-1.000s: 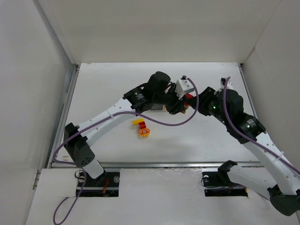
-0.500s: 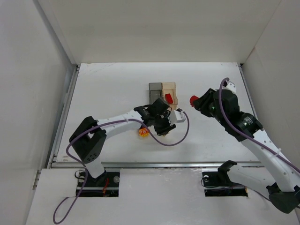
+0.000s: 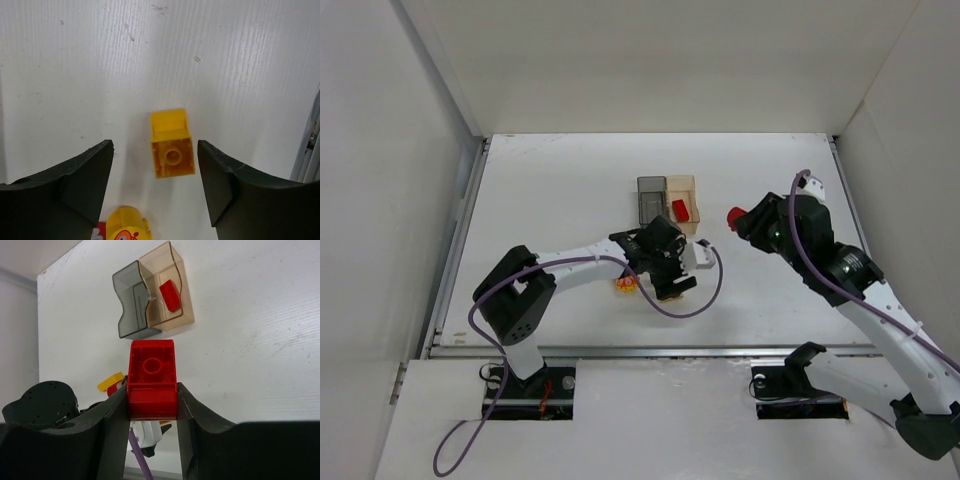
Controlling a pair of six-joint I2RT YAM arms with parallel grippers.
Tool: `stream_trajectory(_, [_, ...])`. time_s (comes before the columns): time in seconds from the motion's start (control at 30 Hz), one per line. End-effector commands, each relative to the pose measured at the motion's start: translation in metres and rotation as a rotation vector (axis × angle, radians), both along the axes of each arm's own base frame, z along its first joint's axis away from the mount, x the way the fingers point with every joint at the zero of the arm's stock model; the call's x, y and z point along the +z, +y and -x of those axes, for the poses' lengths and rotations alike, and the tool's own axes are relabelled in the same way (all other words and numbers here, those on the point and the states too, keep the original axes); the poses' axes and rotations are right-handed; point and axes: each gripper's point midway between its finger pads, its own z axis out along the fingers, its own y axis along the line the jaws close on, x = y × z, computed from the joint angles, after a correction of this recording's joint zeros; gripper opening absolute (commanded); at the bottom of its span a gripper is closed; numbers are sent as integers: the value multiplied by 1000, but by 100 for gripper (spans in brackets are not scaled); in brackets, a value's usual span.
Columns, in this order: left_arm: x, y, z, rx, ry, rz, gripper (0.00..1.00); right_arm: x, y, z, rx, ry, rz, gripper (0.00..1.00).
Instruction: Sort the legos into containers by color
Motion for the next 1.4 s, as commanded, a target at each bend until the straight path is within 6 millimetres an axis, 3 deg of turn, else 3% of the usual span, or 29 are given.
stream_trajectory(0.0, [31,-17,-5,-35,-47,79,66,20,-2,4,21,-70,3,0])
stream_trajectory(0.03, [37,-19,-7,-26,-43,85,66,27,-3,3,41,-99,33,0])
stream_trajectory(0.07, [59,-27,-12,-26,-72,121,66,31,0,6,80,-117,39,0])
stream_trajectory(0.13, [81,-23,-17,-19,-68,140,64,62,-2,8,134,-227,80,0])
stream_trajectory(0.2, [131,-24,-20,-49,-94,239,63,87,6,16,240,-332,108,0])
stream_trajectory(0.23, [149,-26,-16,-82,-112,275,61,110,5,24,308,-440,168,0])
stream_trajectory(0.27, [180,-28,-2,-154,-130,352,61,131,11,29,359,-545,172,0])
stream_trajectory(0.3, [213,-30,-1,-208,-193,418,61,146,23,43,466,-633,171,0])
stream_trajectory(0.33, [233,-30,8,-246,-203,469,60,157,26,52,513,-712,186,0])
stream_trajectory(0.37, [262,-31,27,-327,-204,555,60,186,21,68,533,-883,217,0])
stream_trajectory(0.43, [306,-33,45,-404,-224,674,60,200,28,94,635,-1056,249,0])
stream_trajectory(0.5, [329,-33,65,-472,-165,762,60,211,22,114,654,-1202,304,0])
stream_trajectory(0.57, [359,-30,71,-496,-160,866,62,213,26,125,706,-1247,319,0])
stream_trajectory(0.63, [373,-21,91,-527,-52,932,67,213,29,137,759,-1288,326,0])
stream_trajectory(0.67, [366,-20,95,-536,-24,943,69,211,35,147,824,-1309,316,0])
stream_trajectory(0.7, [384,-19,98,-576,-87,1010,71,210,38,151,856,-1319,310,0])
stream_trajectory(0.73, [389,-16,103,-559,-33,1033,74,207,42,152,884,-1310,297,0])
stream_trajectory(0.87, [404,-24,91,-533,-95,1067,74,201,50,153,940,-1296,281,0])
stream_trajectory(0.93, [401,-28,85,-513,-103,1066,74,197,54,151,960,-1280,262,0])
stream_trajectory(1.1, [416,-34,73,-451,-165,1103,69,200,59,156,990,-1308,234,0])
stream_trajectory(1.37, [422,-31,74,-446,-186,1117,65,197,64,146,989,-1283,235,0])
